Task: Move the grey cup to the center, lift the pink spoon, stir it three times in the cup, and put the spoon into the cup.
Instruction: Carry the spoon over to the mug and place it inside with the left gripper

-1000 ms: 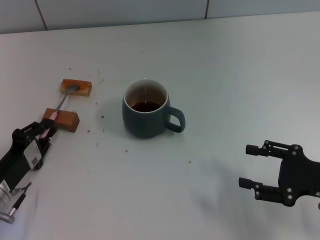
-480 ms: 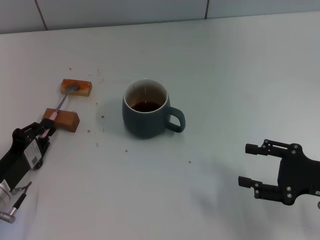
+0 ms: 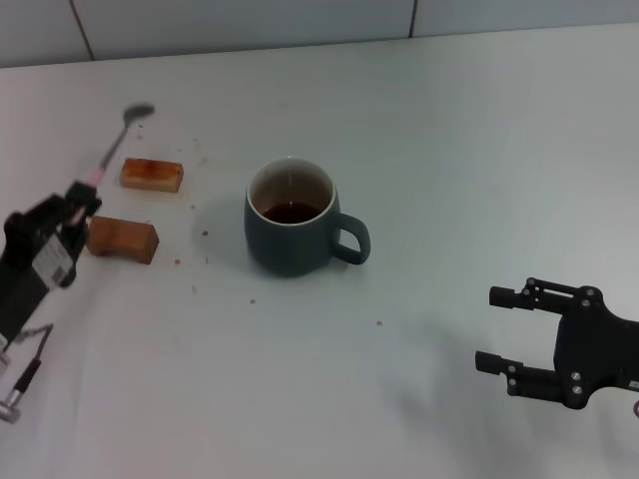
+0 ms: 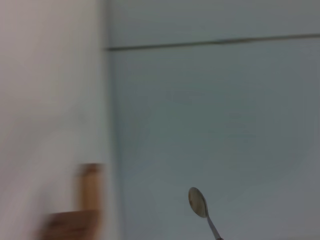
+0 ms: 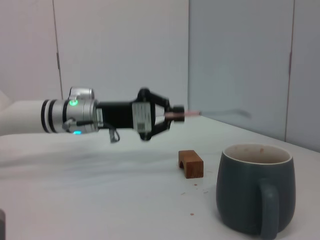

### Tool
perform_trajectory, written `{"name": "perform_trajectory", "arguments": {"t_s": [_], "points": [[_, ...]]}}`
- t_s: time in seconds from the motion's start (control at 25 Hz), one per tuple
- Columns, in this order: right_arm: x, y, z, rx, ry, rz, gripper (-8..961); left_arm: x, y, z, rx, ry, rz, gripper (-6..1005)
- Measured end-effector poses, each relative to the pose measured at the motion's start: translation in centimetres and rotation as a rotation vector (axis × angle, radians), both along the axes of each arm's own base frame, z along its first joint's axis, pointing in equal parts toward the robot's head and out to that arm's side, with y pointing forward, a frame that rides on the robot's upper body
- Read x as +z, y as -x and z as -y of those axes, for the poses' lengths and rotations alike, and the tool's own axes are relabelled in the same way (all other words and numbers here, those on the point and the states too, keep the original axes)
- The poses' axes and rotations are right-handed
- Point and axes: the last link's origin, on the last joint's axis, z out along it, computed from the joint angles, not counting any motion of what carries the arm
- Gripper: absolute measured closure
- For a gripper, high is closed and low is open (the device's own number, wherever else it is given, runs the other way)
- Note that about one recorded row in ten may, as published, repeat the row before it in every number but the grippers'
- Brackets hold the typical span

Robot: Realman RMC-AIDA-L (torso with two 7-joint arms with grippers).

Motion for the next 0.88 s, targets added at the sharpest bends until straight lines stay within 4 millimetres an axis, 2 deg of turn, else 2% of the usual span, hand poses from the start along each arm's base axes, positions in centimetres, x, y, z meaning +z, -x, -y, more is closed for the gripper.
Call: {"name": "perform_trajectory", "arguments": {"t_s": [0.08, 0.16, 0.24, 0.32, 0.36, 0.4, 0.48, 0.72, 0.88], "points": [[0.0, 0.0, 0.0, 0.001, 0.0, 0.0, 235, 1.3, -2.3, -0.8, -0.159, -0.075, -0.003, 863], [0.0, 0.0, 0.0, 0.001, 0.0, -0.001, 234, 1.3, -2.3, -0.8, -0.159, -0.075, -0.003, 867], [0.0, 0.1, -0.1, 0.0, 0.001, -0.001, 234, 2.8, -4.6, -2.1, -0.341, -0.129, -0.042, 869], [0.0, 0.1, -0.1, -0.004, 0.004, -0.003, 234, 3.7, -5.8, -2.8, -0.441, -0.157, -0.065, 869], [0.0, 0.1, -0.1, -0.006, 0.005, -0.004, 234, 3.7, -5.8, -2.8, -0.441, -0.157, -0.065, 869], [0.0, 0.1, -0.1, -0.006, 0.005, -0.004, 234, 5.0, -7.4, -3.7, -0.578, -0.184, -0.104, 869], [0.0, 0.0, 0.0, -0.008, 0.005, -0.005, 234, 5.8, -8.6, -4.3, -0.694, -0.182, -0.157, 869], [-0.1, -0.1, 0.1, -0.014, 0.005, -0.001, 235, 6.7, -10.5, -6.0, -0.901, -0.14, -0.332, 869], [-0.2, -0.3, 0.2, -0.025, 0.005, 0.006, 234, 8.6, -12.1, -8.1, -1.058, -0.138, -0.557, 869]]}}
